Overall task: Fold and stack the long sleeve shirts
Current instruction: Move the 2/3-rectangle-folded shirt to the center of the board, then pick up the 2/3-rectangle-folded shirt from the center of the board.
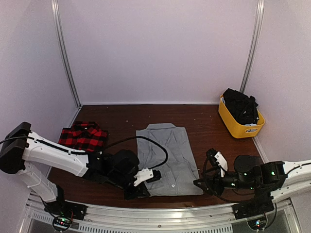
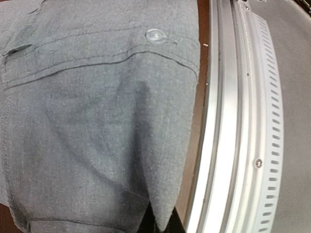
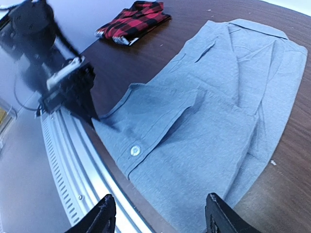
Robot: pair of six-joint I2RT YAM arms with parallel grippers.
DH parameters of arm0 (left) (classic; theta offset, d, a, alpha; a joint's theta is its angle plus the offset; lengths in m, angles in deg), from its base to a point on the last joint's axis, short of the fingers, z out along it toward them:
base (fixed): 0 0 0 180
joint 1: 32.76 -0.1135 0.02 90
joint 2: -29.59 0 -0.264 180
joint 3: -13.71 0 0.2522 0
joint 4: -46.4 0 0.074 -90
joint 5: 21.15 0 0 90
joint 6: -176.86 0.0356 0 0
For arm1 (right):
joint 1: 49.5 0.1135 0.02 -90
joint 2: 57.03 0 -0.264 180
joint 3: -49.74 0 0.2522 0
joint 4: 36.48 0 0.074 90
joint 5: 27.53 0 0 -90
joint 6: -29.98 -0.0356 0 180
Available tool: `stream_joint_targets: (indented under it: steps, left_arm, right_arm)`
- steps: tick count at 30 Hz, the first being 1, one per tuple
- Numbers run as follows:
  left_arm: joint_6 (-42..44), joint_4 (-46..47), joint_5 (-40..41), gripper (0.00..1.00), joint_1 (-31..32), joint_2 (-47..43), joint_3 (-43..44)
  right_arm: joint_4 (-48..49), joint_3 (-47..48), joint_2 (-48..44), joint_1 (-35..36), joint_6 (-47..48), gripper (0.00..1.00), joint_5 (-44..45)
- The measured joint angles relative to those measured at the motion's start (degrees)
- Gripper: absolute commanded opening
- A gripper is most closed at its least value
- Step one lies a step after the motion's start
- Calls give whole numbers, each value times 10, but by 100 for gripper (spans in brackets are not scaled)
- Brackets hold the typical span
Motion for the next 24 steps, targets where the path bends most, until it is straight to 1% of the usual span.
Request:
stream_joint_targets:
  steps: [3,5,9,14,20,22,24]
  left_arm:
    - [-26,-8,-30,0,0,-23,-1]
    - [-41,-10,-48,0,0,-28,-1]
    - [-65,-20,-78,0,0,-37,-5]
    - [-79,-37,-115,0,0,-59,-11]
    - [-86,-43,-157,0,0,-78,-13]
    - [-87,-46,-166,0,0,-84,-13]
    - [-87,-48,-175,0,0,-88,-13]
  right_arm:
    - [-5,0,23,95,-19,68,50]
    - [-13,6,49,141,-26,68,77]
    - [-34,42,137,201,-37,69,122]
    - [-61,104,236,238,-38,69,167]
    - [-94,157,318,253,-31,67,193]
    - [-105,168,335,258,-28,64,196]
    - [-116,177,348,261,-24,56,200]
